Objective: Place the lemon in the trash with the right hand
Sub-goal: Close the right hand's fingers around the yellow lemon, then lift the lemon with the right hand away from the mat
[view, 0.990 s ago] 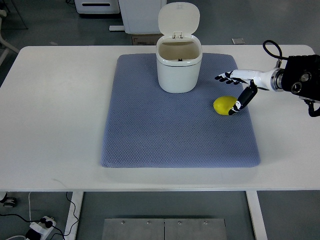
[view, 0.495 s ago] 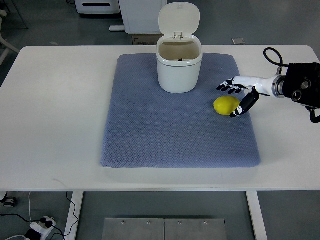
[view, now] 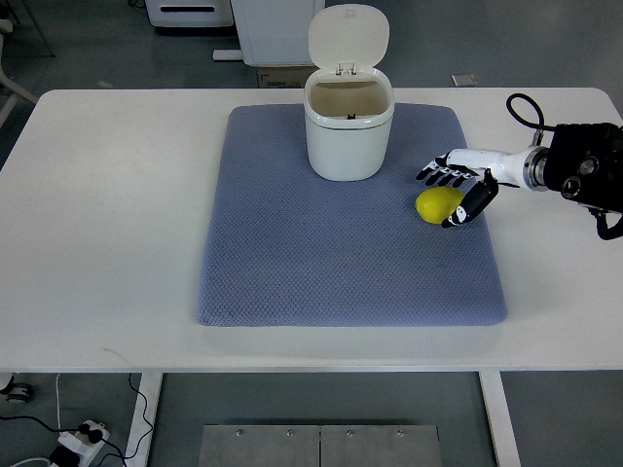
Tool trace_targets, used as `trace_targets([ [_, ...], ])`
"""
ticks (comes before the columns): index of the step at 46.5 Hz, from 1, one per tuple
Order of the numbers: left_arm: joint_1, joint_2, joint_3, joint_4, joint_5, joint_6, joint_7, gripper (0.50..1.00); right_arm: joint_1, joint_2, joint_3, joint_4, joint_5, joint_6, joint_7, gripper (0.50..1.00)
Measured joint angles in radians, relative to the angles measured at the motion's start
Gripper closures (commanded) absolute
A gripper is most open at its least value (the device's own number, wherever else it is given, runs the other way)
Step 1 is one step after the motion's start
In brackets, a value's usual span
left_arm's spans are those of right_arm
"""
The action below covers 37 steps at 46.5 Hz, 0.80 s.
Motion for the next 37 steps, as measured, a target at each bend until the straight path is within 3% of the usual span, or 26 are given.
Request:
trace_targets([
  [8, 0.0, 0.0, 0.0, 0.0, 0.0, 0.0, 0.0, 0.5, 0.002, 0.002, 0.0, -0.001, 0.0, -0.006, -0.002, 0.739],
  [25, 0.001, 0.0, 0.0, 0.0, 0.0, 0.0, 0.0, 0.5, 0.002, 0.012, -0.018, -0.002, 0.0, -0.015, 0.0, 0.745],
  [34, 0.001, 0.0, 0.0, 0.0, 0.0, 0.0, 0.0, 0.5, 0.001, 0.014, -0.02, -0.002, 0.0, -0.029, 0.0, 0.823],
  [37, 0.0, 0.0, 0.0, 0.0, 0.0, 0.0, 0.0, 0.5, 0.001, 0.014, -0.021, -0.002, 0.0, -0.033, 0.0, 0.898],
])
